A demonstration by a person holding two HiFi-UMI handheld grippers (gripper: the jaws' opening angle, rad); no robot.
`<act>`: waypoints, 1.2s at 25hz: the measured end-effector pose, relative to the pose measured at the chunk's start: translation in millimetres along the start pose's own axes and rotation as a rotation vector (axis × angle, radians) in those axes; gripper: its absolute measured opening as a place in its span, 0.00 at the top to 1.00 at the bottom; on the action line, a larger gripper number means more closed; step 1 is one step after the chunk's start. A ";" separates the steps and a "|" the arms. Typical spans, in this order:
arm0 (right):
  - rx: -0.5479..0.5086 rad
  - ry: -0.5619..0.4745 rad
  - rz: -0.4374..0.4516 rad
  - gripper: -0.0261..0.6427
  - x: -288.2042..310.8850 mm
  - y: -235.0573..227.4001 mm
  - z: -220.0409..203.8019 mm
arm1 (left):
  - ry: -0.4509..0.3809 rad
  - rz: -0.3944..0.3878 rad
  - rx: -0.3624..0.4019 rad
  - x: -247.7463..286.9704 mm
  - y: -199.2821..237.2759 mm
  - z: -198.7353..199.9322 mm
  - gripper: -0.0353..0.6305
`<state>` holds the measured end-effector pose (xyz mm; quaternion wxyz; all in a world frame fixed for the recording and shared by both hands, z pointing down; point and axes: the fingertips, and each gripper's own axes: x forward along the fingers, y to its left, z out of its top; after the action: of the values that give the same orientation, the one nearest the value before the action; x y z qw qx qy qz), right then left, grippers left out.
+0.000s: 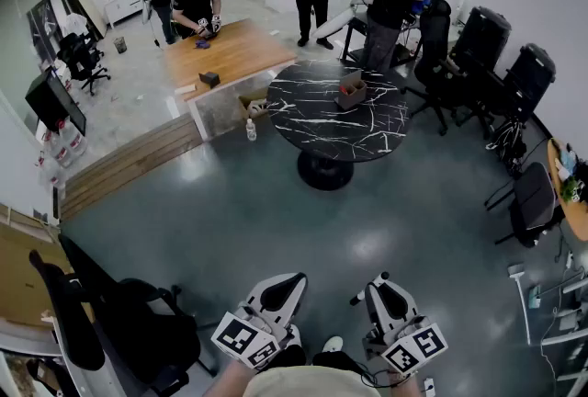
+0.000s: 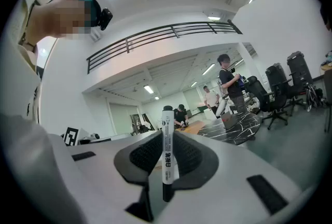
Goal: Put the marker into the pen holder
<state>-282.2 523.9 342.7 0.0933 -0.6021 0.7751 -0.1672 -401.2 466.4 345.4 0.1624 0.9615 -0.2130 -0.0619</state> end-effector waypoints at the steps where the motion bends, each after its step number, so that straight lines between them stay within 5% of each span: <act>1: -0.002 -0.005 -0.001 0.86 2.9 0.2 0.2 | -0.002 0.002 0.005 -1.0 2.9 1.2 0.93; 17: 0.011 -0.019 -0.019 0.86 40.3 -25.4 7.2 | 0.017 0.013 0.014 25.7 38.8 6.9 0.93; 30: 0.066 -0.028 -0.044 0.86 75.9 -165.3 43.1 | 0.074 -0.035 0.014 185.7 46.4 -12.8 0.93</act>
<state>-137.7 408.2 368.5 0.1204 -0.6179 0.7543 -0.1862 -249.5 350.6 363.8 0.1625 0.9678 -0.1903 -0.0277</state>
